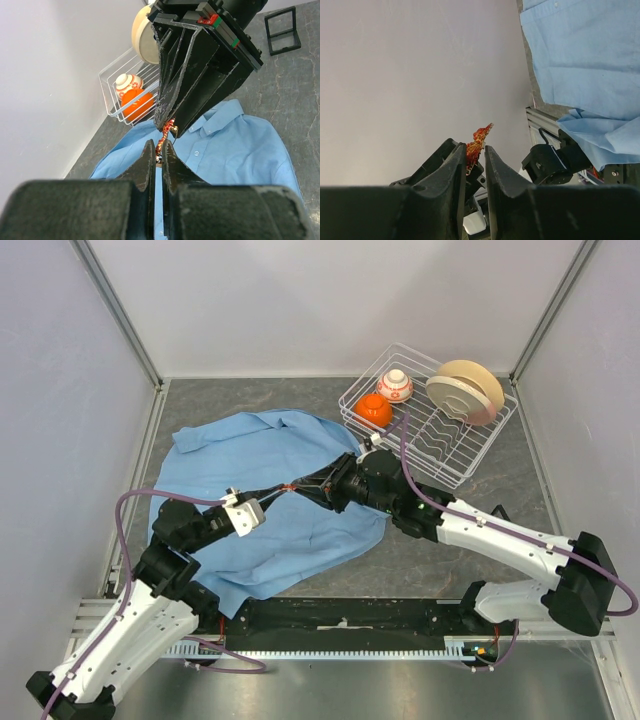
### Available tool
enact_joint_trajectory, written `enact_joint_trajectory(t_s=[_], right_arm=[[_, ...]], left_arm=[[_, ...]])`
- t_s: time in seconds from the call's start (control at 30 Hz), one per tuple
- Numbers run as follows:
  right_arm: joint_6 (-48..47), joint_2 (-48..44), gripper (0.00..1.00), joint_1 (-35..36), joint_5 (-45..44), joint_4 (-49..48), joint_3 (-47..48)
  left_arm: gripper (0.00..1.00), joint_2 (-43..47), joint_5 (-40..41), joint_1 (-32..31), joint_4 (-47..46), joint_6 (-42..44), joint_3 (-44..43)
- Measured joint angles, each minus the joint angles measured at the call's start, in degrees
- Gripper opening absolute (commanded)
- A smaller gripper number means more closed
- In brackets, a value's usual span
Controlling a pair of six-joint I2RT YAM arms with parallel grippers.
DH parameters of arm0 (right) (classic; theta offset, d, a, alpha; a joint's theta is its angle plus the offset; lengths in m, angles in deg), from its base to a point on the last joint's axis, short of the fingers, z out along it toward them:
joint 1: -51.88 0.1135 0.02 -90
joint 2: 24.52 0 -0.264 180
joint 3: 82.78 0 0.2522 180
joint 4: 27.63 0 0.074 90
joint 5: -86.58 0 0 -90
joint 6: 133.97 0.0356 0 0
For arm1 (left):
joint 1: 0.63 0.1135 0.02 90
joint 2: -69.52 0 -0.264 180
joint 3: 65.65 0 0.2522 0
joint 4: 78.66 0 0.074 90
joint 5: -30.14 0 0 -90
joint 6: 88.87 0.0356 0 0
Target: Remove the brooch from the garment
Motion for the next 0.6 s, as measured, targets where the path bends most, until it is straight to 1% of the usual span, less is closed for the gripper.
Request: enact_joint_trajectory(t_s=[0.07, 0.13, 0.23, 0.27, 0.33, 0.43, 0.47, 0.57, 0.6], right_arm=[[0.42, 0.15, 0.18, 0.00, 0.00, -0.44, -0.02], [1.16, 0.17, 0.16, 0.00, -0.02, -1.18, -0.35], [2.73, 0.33, 0.07, 0.00, 0.13, -2.03, -0.87], [3.32, 0.50, 0.00, 0.00, 0.15, -2.14, -0.96], [4.46, 0.72, 0.00, -0.04, 0.07, -2.64, -1.44], [6.73, 0.70, 0.00, 0.00, -0.02, -4.90, -3.37], [7.58, 0.68, 0.00, 0.07, -0.04, -6.14, -4.37], [9.03, 0.55, 0.00, 0.24, -0.48, -9.86, -7.21], [8.98, 0.44, 0.00, 0.37, -0.98, -10.75, -8.09]], left_arm=[[0.02, 0.02, 0.04, -0.04, 0.09, 0.11, 0.00], [0.02, 0.15, 0.04, -0.11, 0.15, 0.63, 0.00], [0.02, 0.50, 0.46, -0.44, 0.46, 1.42, 0.26], [0.02, 0.50, 0.55, -0.55, 0.66, 1.64, 0.33], [0.03, 0.50, 0.79, -0.63, 0.94, 1.99, 0.55], [0.14, 0.50, 1.11, -0.85, 1.64, 2.03, 0.79], [0.21, 0.50, 1.14, -0.90, 1.99, 2.01, 0.85], [0.32, 0.15, 0.85, -1.03, 3.21, 1.64, 0.96], [0.34, 0.07, 0.61, -1.18, 3.28, 1.44, 0.96]])
